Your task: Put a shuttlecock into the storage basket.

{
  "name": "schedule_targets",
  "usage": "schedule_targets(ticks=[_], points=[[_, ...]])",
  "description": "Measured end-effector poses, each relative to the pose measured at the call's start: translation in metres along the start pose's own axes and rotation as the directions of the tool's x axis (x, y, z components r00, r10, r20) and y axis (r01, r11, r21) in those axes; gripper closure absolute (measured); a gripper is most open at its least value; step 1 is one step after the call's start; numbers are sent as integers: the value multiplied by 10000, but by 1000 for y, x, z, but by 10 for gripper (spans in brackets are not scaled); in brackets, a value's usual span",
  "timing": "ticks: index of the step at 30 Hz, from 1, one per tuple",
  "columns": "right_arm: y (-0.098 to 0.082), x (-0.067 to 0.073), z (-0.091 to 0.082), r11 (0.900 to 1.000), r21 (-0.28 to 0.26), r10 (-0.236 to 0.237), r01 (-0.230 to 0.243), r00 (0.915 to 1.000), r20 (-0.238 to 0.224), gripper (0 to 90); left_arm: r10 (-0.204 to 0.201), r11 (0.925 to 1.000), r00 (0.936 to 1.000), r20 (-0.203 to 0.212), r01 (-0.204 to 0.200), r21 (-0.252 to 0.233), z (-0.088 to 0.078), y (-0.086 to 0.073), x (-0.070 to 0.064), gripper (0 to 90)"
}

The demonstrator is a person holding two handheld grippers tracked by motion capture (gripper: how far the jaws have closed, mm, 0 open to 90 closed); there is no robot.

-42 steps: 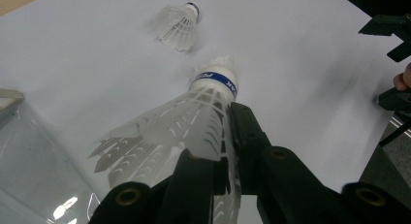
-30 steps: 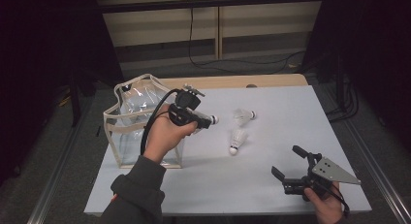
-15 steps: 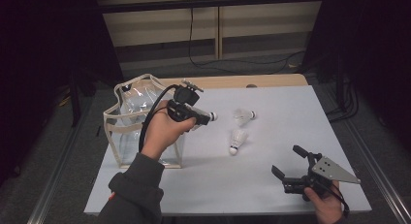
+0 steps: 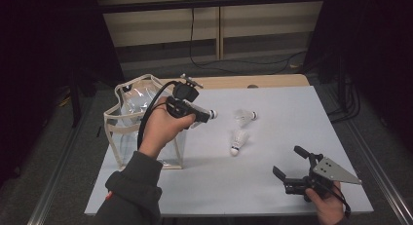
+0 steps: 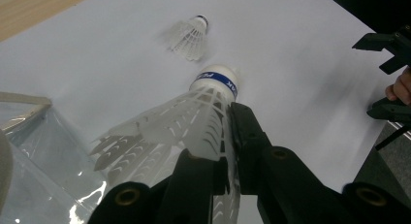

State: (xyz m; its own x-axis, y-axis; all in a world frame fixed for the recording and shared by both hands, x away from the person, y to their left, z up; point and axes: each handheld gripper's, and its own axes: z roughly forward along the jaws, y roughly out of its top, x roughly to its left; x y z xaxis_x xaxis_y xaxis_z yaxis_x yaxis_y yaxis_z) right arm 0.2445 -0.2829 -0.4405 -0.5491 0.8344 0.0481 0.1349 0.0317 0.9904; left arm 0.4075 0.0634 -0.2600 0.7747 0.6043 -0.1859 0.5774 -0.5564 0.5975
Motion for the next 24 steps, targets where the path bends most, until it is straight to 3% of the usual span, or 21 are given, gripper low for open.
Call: schedule_targets(ticks=[24], points=[[0, 0, 0, 10000, 4, 46, -46, 10000, -53, 0, 62, 9999, 9999, -120, -60, 135, -10, 12, 1, 869]])
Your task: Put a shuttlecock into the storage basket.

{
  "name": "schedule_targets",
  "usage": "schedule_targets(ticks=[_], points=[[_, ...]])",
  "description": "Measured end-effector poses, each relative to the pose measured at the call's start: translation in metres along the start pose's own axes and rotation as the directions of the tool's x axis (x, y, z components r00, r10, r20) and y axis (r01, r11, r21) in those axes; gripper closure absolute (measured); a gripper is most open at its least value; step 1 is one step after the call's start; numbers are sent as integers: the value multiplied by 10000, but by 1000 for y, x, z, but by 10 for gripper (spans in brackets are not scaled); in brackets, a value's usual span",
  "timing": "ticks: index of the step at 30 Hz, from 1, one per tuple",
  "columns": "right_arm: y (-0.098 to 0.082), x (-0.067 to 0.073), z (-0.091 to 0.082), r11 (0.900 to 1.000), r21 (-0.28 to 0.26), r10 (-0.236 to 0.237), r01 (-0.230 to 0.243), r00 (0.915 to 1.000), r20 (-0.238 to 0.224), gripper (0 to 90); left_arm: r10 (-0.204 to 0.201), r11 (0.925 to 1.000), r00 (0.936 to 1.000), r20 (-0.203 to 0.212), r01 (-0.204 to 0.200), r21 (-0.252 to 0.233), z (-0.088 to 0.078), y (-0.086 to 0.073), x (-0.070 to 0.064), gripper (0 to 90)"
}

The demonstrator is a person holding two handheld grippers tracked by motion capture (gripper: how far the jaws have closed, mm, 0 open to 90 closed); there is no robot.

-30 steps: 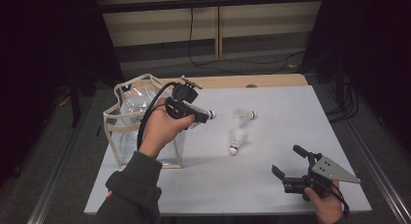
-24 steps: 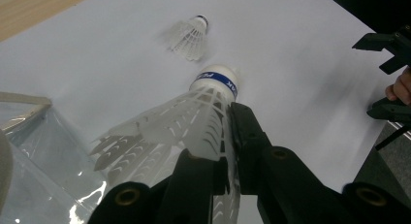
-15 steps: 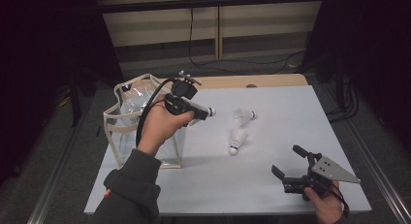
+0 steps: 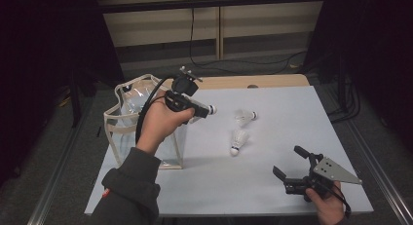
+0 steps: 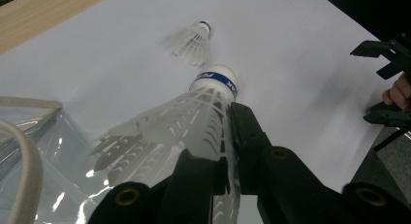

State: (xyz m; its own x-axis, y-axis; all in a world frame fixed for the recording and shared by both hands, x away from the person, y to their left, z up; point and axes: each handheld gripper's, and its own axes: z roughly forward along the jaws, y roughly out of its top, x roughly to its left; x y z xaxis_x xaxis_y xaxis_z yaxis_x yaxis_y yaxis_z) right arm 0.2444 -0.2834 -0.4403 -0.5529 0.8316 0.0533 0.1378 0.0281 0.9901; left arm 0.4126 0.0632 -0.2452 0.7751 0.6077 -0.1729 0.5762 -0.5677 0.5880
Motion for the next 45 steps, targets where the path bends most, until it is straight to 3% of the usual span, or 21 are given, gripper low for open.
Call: schedule_targets(ticks=[45], points=[[0, 1, 0, 10000, -2, 16, -16, 10000, -51, 0, -212, 9998, 9995, -226, 213, 38, -19, 12, 10, 869]])
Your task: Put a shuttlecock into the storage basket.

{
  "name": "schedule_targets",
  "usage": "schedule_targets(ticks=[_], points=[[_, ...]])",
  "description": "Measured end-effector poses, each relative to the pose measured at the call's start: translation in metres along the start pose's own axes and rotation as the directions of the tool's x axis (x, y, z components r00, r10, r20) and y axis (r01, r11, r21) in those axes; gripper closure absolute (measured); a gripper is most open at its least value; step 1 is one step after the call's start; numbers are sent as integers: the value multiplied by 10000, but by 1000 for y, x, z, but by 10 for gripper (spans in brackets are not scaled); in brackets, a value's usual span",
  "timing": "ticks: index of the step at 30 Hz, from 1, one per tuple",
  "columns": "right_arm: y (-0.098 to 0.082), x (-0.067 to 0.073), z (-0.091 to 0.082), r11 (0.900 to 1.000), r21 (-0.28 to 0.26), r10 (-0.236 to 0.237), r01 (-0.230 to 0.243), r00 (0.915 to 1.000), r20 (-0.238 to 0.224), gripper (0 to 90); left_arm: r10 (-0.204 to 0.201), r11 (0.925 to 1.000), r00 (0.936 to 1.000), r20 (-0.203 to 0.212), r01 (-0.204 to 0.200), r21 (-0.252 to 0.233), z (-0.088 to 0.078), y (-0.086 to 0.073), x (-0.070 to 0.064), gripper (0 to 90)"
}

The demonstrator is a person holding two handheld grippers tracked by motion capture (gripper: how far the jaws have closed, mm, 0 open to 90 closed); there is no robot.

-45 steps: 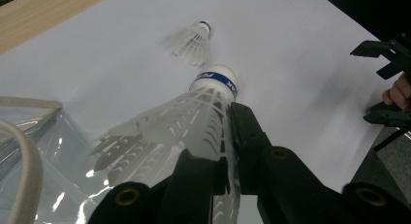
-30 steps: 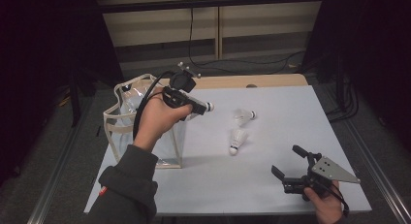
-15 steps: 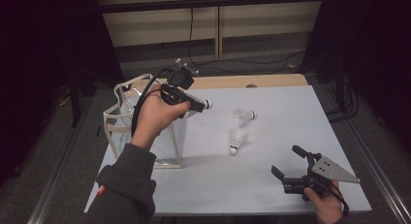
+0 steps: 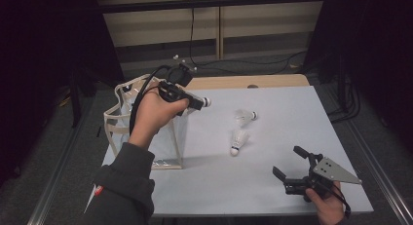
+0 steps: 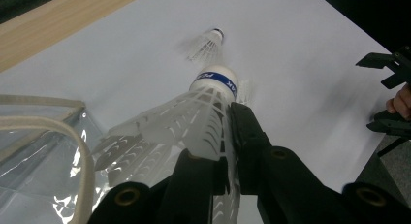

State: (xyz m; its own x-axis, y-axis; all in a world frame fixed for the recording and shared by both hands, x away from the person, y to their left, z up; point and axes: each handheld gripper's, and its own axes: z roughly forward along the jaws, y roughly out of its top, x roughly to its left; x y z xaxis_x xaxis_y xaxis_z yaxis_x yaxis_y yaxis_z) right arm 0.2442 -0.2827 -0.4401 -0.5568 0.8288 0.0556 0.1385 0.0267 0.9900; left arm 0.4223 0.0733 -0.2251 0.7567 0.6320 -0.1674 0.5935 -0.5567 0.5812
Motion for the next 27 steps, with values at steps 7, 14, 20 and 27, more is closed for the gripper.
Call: schedule_targets(ticks=[7, 14, 20, 27], points=[[0, 1, 0, 10000, 5, 2, -2, 10000, -14, 1, 9, 10000, 10000, -75, -10, -76, -4, 2, 0, 869], [0, 0, 0, 10000, 9, -17, 17, 10000, 0, 1, -11, 10000, 9999, -110, 11, -19, -7, 4, 0, 869], [0, 0, 0, 10000, 9, -17, 17, 10000, -14, 1, 24, 10000, 9999, -149, -24, -42, -11, 6, 0, 869], [0, 1, 0, 10000, 14, -59, 59, 10000, -3, 1, 16, 10000, 9999, -149, -17, -54, -13, 6, 2, 869]])
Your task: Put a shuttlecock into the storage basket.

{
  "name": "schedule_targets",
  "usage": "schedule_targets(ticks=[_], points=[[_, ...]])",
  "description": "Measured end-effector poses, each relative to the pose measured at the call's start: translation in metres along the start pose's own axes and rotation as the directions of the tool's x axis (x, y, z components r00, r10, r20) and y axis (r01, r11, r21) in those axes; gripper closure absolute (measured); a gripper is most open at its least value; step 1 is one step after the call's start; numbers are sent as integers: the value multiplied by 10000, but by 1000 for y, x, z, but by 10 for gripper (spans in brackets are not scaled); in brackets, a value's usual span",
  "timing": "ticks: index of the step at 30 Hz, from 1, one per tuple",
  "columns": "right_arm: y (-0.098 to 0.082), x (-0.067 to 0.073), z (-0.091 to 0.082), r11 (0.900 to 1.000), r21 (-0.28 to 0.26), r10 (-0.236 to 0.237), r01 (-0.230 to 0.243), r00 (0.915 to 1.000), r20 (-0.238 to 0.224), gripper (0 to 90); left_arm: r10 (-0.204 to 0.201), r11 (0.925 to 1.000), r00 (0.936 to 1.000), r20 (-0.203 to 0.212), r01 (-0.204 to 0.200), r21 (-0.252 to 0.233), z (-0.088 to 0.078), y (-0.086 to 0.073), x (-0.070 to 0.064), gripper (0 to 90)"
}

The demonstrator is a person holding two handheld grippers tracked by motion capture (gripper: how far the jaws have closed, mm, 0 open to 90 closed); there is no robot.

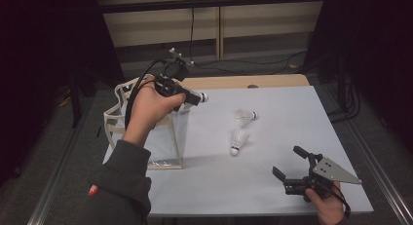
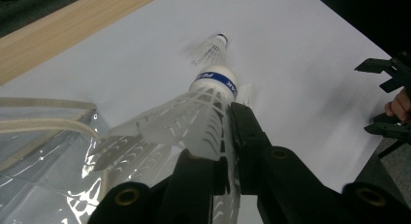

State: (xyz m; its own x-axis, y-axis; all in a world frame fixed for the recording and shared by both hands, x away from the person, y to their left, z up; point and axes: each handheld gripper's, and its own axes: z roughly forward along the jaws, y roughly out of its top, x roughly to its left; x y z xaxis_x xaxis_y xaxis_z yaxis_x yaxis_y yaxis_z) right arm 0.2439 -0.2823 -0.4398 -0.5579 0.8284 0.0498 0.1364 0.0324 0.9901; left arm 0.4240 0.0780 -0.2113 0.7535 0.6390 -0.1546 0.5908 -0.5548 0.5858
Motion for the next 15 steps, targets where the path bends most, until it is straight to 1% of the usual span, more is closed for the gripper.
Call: schedule_targets(ticks=[3, 9, 12, 15], points=[[0, 0, 0, 10000, 10, -3, 3, 10000, 11, 2, 6, 10000, 10000, -63, -6, -11, -1, 1, 0, 869], [0, 0, 0, 10000, -5, -6, 6, 10000, -9, 2, -78, 9999, 10000, -63, 77, -67, -4, 2, 1, 869], [0, 0, 0, 10000, -12, -38, 38, 10000, 17, 2, -47, 10000, 9999, -89, 46, -28, -6, 2, 3, 869], [0, 0, 0, 10000, -20, -24, 24, 10000, 14, 2, -111, 9999, 9998, -143, 110, -23, -6, 1, 5, 869]])
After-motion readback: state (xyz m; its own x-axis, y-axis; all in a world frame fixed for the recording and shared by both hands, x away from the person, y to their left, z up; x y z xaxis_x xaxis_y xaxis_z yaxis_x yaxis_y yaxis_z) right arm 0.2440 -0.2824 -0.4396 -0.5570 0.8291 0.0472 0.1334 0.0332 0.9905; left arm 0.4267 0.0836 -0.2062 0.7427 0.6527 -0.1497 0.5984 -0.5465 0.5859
